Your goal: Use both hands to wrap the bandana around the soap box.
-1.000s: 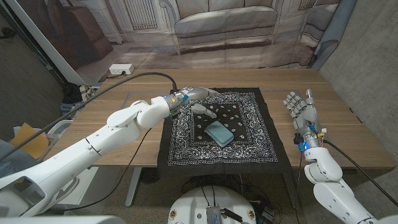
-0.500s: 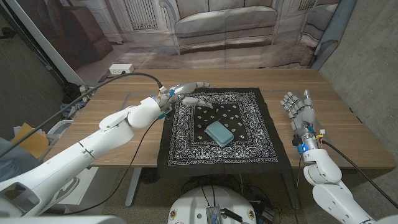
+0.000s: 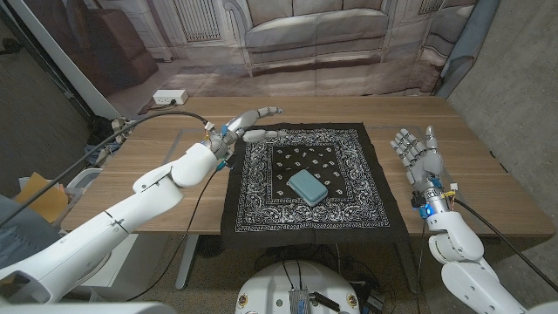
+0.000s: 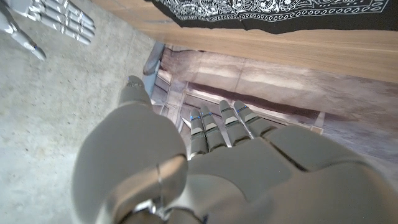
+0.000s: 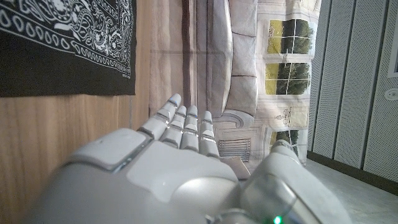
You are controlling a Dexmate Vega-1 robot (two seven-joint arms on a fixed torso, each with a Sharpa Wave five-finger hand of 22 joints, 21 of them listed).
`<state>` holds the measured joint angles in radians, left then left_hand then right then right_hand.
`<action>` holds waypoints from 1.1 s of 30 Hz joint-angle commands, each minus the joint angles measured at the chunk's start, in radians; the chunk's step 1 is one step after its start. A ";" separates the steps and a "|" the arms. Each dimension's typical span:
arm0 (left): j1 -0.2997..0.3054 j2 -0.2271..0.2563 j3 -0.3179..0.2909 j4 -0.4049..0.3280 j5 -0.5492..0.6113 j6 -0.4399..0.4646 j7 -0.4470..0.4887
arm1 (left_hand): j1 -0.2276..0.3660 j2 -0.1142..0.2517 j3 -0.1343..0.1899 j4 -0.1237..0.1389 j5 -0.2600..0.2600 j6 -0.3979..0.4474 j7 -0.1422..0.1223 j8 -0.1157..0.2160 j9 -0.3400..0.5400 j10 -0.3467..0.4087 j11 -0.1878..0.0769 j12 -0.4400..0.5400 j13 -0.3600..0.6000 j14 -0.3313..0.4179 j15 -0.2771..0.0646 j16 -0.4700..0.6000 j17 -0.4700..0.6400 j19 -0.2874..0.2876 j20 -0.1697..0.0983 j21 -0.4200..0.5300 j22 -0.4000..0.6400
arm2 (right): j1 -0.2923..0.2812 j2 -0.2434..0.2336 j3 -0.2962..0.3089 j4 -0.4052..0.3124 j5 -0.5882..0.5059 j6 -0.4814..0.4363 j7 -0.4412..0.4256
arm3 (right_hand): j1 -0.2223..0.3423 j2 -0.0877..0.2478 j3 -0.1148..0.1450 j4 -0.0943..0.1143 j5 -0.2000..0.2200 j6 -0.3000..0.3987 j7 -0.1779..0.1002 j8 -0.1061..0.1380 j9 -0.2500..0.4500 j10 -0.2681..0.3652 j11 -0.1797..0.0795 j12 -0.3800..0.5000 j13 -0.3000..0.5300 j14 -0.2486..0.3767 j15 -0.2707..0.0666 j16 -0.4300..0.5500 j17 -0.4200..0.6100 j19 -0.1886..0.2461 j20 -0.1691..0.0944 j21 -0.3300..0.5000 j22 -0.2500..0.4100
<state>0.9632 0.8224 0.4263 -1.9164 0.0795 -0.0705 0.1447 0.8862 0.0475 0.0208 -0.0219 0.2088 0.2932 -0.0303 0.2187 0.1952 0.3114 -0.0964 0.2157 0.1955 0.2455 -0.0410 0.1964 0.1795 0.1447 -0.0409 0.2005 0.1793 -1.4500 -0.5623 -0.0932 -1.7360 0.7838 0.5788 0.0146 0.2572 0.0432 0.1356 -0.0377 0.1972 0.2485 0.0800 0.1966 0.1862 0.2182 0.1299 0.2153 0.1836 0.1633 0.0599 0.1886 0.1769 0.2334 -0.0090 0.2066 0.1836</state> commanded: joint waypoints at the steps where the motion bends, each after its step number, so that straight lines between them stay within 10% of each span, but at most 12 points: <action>1: 0.059 -0.060 -0.043 0.024 -0.126 -0.023 0.114 | -0.001 0.006 0.001 0.008 0.000 0.015 0.002 0.007 0.002 0.016 0.004 0.005 -0.001 0.015 -0.036 0.004 0.002 0.016 -0.017 0.009 0.001 | -0.059 -0.027 0.032 -0.027 -0.009 0.018 0.019 | 0.006 0.011 0.002 -0.004 -0.003 0.005 -0.009 0.001 0.003 0.013 -0.003 -0.001 0.003 0.008 -0.003 -0.003 0.003 0.008 0.002 -0.001 0.004; 33: 0.103 -0.145 -0.073 0.036 -0.268 -0.023 0.200 | -0.083 0.005 -0.037 0.053 -0.006 -0.059 0.049 -0.025 0.001 -0.040 0.055 -0.020 0.001 -0.023 0.000 -0.011 0.005 0.003 0.015 0.002 0.003 | -0.215 -0.055 0.134 -0.082 -0.208 0.100 -0.063 | 0.025 0.021 0.010 -0.019 -0.004 0.019 -0.029 0.004 0.003 0.033 -0.032 0.005 0.003 0.033 -0.032 0.003 0.001 0.032 -0.014 0.007 0.003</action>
<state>1.0881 0.7018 0.3374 -1.8893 -0.1771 -0.1184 0.3331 0.8099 0.0529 -0.0176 0.0224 0.2010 0.2354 0.0198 0.1986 0.1954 0.2742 -0.0427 0.1979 0.1956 0.2300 -0.0411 0.1881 0.1795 0.1461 -0.0317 0.2047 0.1793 -1.6223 -0.6090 0.0128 -1.8093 0.6607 0.6442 -0.0224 0.2730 0.0590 0.1423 -0.0528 0.1972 0.2632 0.0578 0.1966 0.1863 0.2456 0.1026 0.2153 0.1836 0.1861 0.0374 0.1886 0.1770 0.2515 -0.0199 0.2067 0.1836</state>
